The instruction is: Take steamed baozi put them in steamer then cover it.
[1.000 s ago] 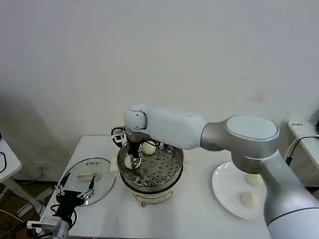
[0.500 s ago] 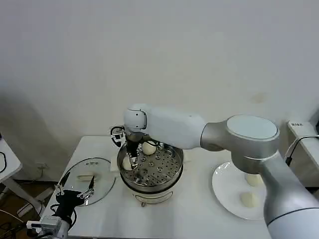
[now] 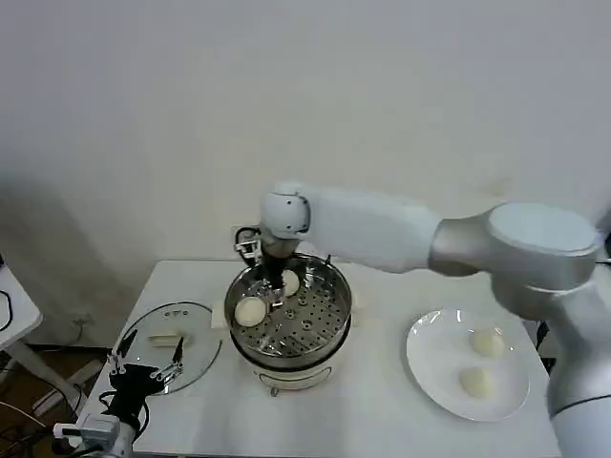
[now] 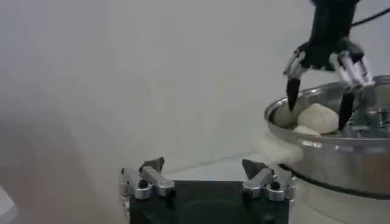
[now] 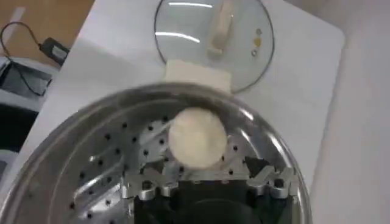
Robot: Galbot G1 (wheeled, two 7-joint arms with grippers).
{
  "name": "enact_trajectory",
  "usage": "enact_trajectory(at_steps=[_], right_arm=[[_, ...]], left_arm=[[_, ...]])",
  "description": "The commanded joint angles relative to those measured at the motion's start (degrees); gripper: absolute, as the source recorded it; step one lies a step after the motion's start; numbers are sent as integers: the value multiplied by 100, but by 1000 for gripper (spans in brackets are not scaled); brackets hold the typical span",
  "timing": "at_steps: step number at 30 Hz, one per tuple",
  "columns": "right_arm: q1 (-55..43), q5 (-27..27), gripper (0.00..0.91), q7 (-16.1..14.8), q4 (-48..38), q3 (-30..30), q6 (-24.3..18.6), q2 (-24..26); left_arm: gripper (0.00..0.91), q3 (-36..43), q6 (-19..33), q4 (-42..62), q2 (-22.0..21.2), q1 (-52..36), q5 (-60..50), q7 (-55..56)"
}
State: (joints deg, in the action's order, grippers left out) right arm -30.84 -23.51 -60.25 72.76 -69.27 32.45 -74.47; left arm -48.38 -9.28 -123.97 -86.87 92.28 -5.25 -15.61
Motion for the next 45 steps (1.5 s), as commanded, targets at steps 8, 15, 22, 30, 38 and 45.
enact_trajectory(at_steps=[8,15,22,30,38,45], right_arm=[[-367,209,907,-247,1784,239,-205,2524],[-281,997,907,-671,2089,290,-829,3636],[82,1625,907,-937,2093,363,-1274,4292],[431,2130,907,-1082,2058,196,-1632,4785],[1638,2488,907,-1343,1941,994,-1877,4932],[2336,2770,907,-1447,1579,1615,-1980,4746]], left_arm=[[907,-7,-9,-13,1,58,-2,-10],[907,16,-11,-15,-31,86,-8,-4],[907,22,-13,-61,-60,117,-23,-1],[907,21,-4,-43,-81,150,-32,26],[907,40,-10,-21,-103,140,-63,17],[907,53,-9,26,-104,173,-90,23]])
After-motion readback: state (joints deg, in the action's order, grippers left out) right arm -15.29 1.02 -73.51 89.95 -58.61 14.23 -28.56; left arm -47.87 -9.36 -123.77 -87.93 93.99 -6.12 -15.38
